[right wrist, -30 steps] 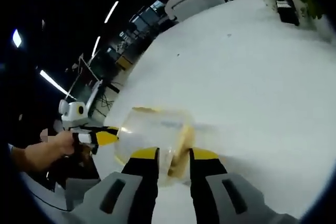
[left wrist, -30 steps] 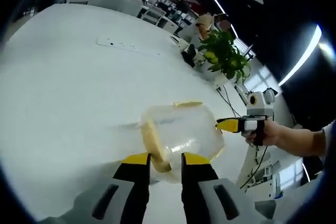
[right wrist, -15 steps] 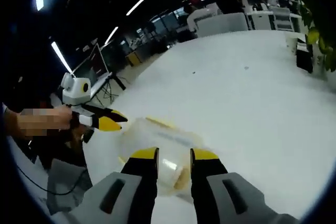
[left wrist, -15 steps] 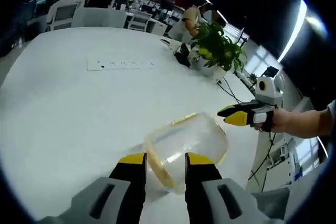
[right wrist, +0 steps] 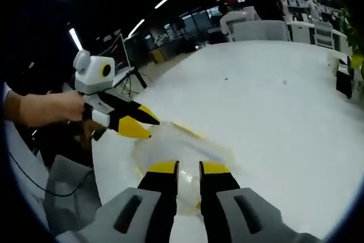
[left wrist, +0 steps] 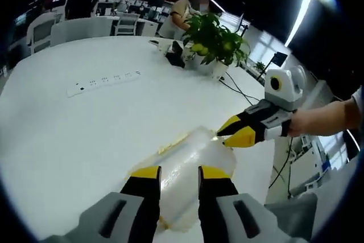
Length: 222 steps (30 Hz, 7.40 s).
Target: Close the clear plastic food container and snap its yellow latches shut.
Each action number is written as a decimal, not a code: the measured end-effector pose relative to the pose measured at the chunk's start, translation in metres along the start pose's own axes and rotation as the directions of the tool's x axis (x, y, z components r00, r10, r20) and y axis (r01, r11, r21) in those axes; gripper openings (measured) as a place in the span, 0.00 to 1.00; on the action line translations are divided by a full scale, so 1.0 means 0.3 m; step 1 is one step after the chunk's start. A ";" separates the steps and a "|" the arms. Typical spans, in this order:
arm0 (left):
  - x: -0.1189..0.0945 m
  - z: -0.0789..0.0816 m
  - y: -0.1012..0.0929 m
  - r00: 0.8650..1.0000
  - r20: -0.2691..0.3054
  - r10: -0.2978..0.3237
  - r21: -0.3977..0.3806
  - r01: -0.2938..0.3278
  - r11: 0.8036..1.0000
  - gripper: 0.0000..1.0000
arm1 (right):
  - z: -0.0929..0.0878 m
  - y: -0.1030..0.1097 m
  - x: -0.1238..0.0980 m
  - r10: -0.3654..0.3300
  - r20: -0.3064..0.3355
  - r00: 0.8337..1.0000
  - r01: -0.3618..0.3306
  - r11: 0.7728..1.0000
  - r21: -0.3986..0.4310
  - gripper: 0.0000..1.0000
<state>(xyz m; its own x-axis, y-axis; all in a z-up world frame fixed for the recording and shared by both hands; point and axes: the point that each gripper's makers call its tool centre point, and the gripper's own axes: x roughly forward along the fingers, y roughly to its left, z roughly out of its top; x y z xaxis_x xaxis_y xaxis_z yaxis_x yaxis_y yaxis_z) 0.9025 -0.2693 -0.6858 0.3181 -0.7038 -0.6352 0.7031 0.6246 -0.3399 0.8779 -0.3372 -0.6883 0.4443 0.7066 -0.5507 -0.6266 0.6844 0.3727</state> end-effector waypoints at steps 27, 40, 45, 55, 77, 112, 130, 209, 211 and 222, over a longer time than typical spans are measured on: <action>0.113 0.026 -0.038 0.997 -0.048 -0.053 0.040 0.055 0.998 0.12 | -0.058 0.104 0.065 0.142 -0.098 0.985 -0.148 0.987 -0.057 0.00; 0.113 0.040 -0.018 0.997 -0.061 -0.044 0.047 0.047 0.998 0.11 | -0.072 0.130 0.055 0.199 -0.113 0.974 -0.206 0.977 -0.061 0.00; 0.116 0.037 -0.018 0.997 -0.066 -0.033 0.064 0.037 0.997 0.10 | -0.078 0.123 0.057 0.200 -0.130 0.971 -0.211 0.974 -0.078 0.00; 0.116 0.030 -0.019 0.995 -0.093 -0.020 0.111 0.030 0.993 0.08 | -0.078 0.125 0.061 0.202 -0.159 0.966 -0.224 0.965 -0.133 0.00; 0.111 0.020 -0.027 0.994 -0.107 -0.030 0.133 0.044 0.990 0.07 | -0.093 0.166 0.080 0.167 -0.236 0.957 -0.269 0.814 -0.514 0.17; 0.148 0.021 -0.070 0.968 -0.246 -0.054 0.466 0.167 0.869 0.20 | -0.094 0.168 0.094 0.162 -0.200 0.966 -0.244 0.823 -0.513 0.24; 0.180 0.026 -0.039 0.928 -0.369 -0.056 0.508 0.252 0.824 0.33 | -0.110 0.172 0.090 0.137 -0.193 0.971 -0.226 0.780 -0.584 0.26; 0.207 0.002 -0.028 0.824 -0.562 -0.070 0.396 0.343 0.852 0.30 | -0.133 0.155 0.120 -0.040 -0.093 0.995 -0.054 0.571 -0.819 0.23; 0.211 0.002 -0.028 0.820 -0.568 -0.071 0.392 0.344 0.853 0.29 | -0.163 0.140 0.114 -0.056 -0.126 0.990 -0.075 0.548 -0.833 0.21; 0.219 -0.026 -0.047 0.787 -0.612 -0.084 0.352 0.365 0.862 0.25 | -0.133 0.147 0.114 -0.046 -0.097 0.994 -0.052 0.581 -0.812 0.20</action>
<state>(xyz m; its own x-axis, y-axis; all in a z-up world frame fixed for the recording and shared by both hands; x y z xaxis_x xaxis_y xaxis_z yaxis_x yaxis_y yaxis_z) 0.9084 -0.3218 -0.7282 -0.1978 -0.3987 -0.8955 0.9459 0.1622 -0.2811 0.8399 -0.2902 -0.7205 0.4084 0.6534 -0.6374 -0.9074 0.2150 -0.3611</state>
